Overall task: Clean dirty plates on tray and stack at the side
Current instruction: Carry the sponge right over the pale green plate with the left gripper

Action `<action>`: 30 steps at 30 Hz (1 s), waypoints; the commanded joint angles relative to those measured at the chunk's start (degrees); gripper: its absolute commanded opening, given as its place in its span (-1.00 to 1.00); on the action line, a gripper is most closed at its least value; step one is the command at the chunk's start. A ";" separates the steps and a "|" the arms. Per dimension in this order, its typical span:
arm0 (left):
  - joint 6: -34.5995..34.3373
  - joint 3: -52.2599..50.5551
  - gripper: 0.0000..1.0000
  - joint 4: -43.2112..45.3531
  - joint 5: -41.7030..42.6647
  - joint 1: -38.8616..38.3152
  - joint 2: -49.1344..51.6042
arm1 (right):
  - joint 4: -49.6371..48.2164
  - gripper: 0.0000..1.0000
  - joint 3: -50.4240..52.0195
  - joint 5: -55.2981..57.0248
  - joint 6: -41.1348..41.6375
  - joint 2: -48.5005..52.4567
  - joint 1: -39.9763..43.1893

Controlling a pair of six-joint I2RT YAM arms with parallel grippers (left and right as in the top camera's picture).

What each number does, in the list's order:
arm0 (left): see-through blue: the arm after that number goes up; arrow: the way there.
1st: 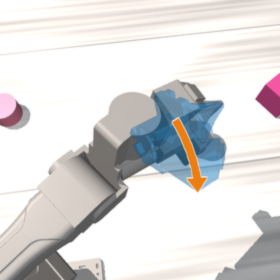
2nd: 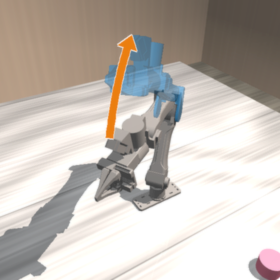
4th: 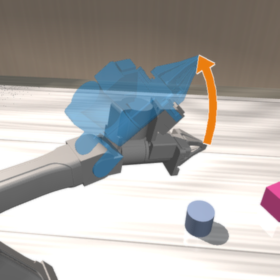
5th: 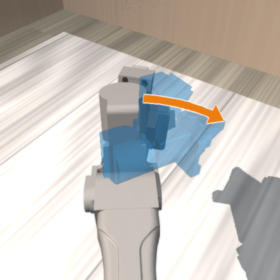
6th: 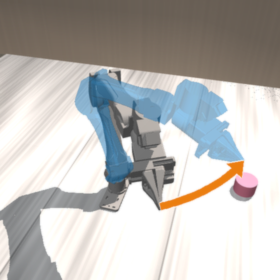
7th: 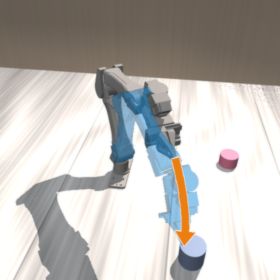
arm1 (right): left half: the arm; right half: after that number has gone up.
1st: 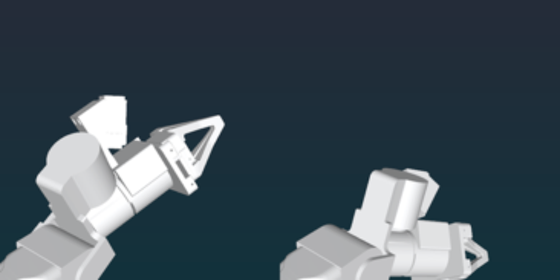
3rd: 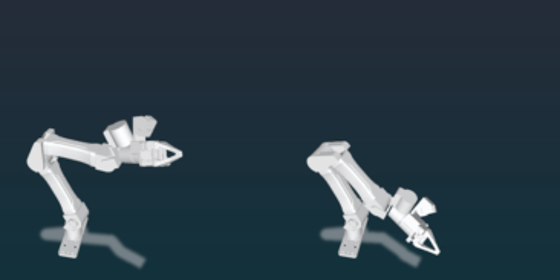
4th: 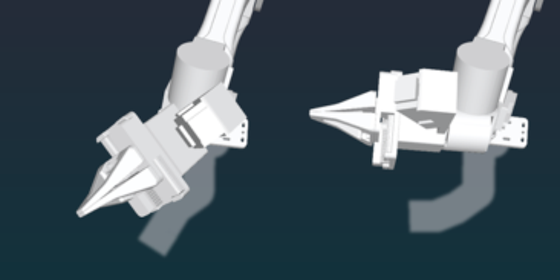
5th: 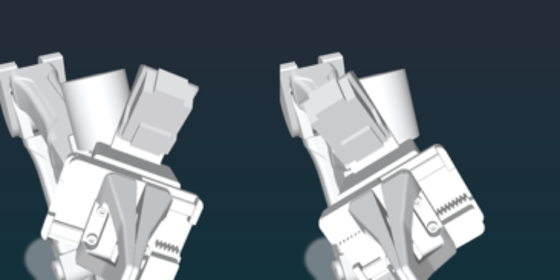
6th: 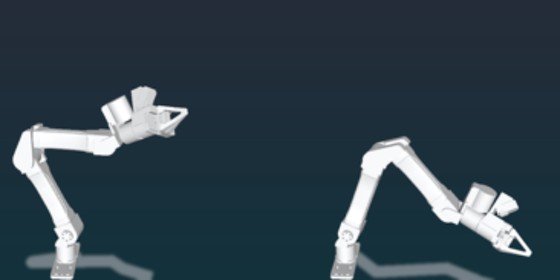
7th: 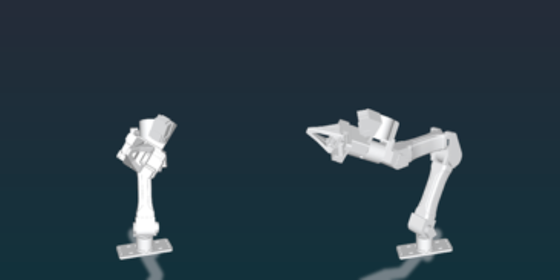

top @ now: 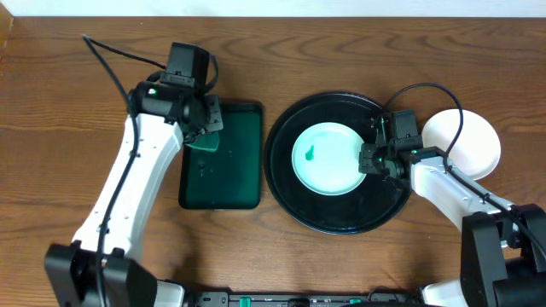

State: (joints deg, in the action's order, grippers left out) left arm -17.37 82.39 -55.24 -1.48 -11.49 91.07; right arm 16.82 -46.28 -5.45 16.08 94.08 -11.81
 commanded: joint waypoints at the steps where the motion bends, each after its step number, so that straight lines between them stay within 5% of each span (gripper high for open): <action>1: -0.31 -0.59 -0.85 -0.07 -0.66 -0.13 1.36 | -0.15 -0.95 -0.15 -0.66 0.17 0.66 0.13; 9: -0.31 -0.59 -0.86 -0.63 -0.50 -0.24 1.53 | -0.17 -0.31 -0.13 -0.66 0.15 0.74 0.13; 14: -0.28 -0.59 -0.85 -0.68 -0.52 -1.29 1.53 | -0.13 -0.60 0.35 -0.63 -0.07 1.14 0.13; 19: -0.31 -0.59 -0.86 -0.66 -0.52 -2.01 1.53 | -0.92 -0.55 0.35 -0.92 -0.04 3.04 0.13; 22: -0.28 -0.59 -0.86 -0.70 -0.52 -1.99 1.53 | -1.31 -0.98 0.31 -1.05 -0.04 3.04 0.13; 30: -0.28 -0.59 -0.86 -0.61 -0.55 -1.99 1.53 | -1.66 -0.98 0.26 -1.07 -0.04 3.04 0.13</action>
State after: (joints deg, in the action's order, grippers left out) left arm -17.37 82.08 -55.72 -1.48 -13.47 92.73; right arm 15.25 -46.30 -6.72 16.14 96.27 -11.64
